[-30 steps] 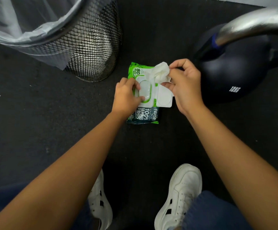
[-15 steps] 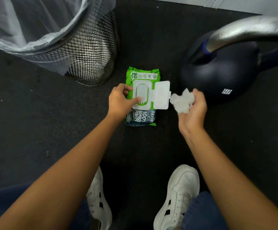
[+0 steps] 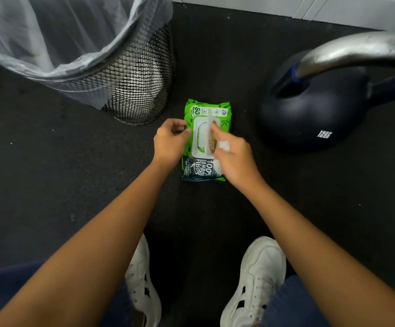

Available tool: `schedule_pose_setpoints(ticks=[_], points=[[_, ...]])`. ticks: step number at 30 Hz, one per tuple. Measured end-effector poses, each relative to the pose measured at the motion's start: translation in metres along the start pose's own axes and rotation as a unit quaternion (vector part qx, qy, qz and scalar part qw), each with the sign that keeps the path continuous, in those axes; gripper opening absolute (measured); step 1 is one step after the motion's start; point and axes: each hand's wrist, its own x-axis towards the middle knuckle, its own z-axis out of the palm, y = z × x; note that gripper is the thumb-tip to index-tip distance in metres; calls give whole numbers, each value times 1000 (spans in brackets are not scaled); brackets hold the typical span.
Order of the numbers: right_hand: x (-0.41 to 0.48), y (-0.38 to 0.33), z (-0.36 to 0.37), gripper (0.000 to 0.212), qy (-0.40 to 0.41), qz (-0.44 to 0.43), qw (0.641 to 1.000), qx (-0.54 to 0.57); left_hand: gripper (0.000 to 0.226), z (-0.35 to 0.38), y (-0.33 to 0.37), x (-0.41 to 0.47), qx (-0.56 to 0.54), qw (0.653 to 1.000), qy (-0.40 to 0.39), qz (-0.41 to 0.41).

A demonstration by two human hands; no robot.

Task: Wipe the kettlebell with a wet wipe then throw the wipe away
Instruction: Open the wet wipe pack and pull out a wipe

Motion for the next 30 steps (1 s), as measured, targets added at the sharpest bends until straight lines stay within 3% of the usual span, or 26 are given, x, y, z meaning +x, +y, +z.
schedule_pose_setpoints(ticks=[2, 6, 9, 12, 15, 17, 19, 21, 24, 26, 30], points=[[1, 2, 9, 64, -67, -65, 980, -178, 17, -1, -1, 2, 0, 1000, 2, 4], [7, 10, 20, 76, -149, -120, 884, -427, 18, -1, -3, 5, 16, 1000, -7, 6], [8, 19, 24, 84, -159, -121, 846, -494, 19, -1, -6, 5, 33, 999, -14, 18], [7, 22, 28, 85, -156, -120, 840, -506, 18, 1, -6, 6, 54, 998, -16, 30], [9, 20, 26, 81, -163, -117, 855, -479, 19, 1, -4, 6, 58, 998, -13, 28], [12, 16, 20, 73, -159, -100, 897, -401, 19, 1, -2, 4, 63, 997, -14, 30], [14, 8, 14, 62, -106, -61, 955, -271, 18, 2, 2, 1, 60, 998, -14, 34], [15, -3, 9, 47, -10, -24, 987, -160, 16, 2, 9, -4, 42, 998, -13, 39], [19, -22, -1, 33, 63, 5, 998, -24, 7, 5, 29, -15, -40, 998, -41, 32], [22, -35, -12, 44, 68, 14, 997, 40, 15, 6, 50, -25, -131, 987, -98, -4], [17, -61, -38, 47, 73, -31, 995, 57, 30, 3, 90, -47, -177, 959, -219, -12]])
